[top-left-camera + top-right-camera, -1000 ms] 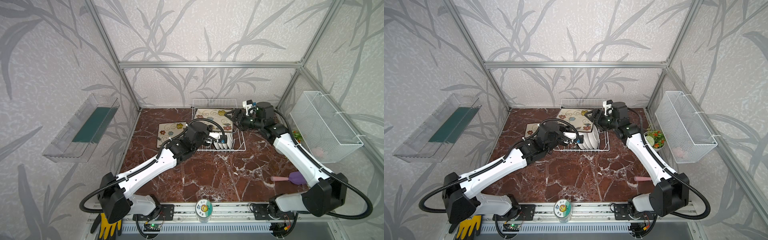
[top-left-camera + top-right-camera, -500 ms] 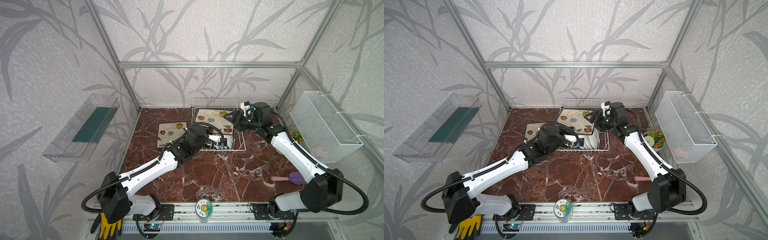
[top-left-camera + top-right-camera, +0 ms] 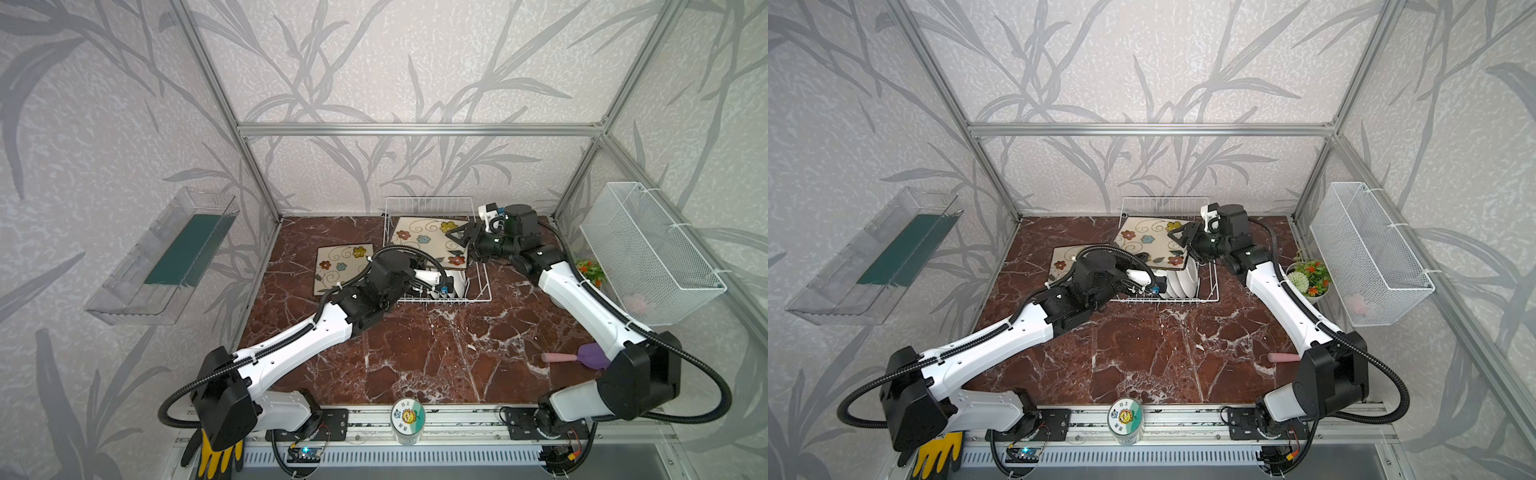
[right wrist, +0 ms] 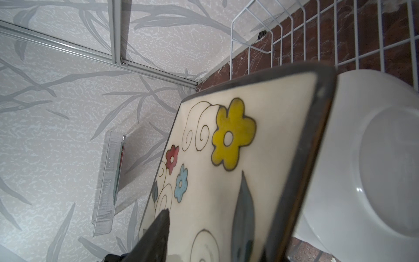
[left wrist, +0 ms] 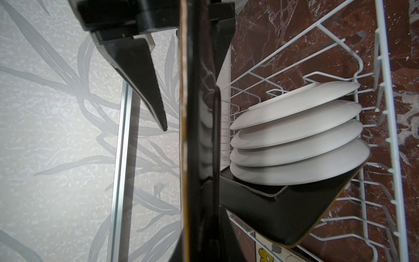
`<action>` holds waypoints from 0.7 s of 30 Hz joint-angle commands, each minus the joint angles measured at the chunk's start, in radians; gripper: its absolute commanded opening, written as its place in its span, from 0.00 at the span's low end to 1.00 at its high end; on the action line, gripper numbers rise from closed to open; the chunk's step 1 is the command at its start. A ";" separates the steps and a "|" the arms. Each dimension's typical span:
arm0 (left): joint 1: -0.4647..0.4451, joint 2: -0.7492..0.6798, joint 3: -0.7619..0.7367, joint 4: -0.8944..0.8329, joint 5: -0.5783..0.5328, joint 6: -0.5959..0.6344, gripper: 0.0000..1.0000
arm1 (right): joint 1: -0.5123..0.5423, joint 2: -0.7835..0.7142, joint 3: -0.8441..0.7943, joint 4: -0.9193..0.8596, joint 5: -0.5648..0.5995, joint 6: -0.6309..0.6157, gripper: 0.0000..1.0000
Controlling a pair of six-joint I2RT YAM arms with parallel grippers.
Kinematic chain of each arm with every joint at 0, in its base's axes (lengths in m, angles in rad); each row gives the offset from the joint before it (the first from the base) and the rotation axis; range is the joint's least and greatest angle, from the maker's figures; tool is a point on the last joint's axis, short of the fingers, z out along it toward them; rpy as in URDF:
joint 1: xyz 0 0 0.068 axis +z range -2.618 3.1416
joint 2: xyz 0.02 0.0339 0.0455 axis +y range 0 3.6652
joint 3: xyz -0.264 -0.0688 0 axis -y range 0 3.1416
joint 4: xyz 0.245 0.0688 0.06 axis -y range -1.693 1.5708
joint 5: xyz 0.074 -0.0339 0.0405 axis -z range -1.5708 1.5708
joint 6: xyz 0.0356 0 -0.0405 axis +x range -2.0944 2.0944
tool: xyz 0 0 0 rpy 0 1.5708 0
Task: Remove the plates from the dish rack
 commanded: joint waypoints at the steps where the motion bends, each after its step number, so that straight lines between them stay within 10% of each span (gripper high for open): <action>1: -0.007 -0.076 0.025 0.219 0.014 0.010 0.00 | 0.003 0.008 0.012 0.023 -0.020 -0.001 0.47; 16: -0.008 -0.060 0.015 0.232 -0.015 0.015 0.00 | 0.003 -0.010 -0.002 0.050 -0.018 0.019 0.13; 21: -0.006 -0.056 0.016 0.216 -0.034 -0.007 0.20 | 0.003 -0.019 -0.006 0.066 -0.016 0.029 0.00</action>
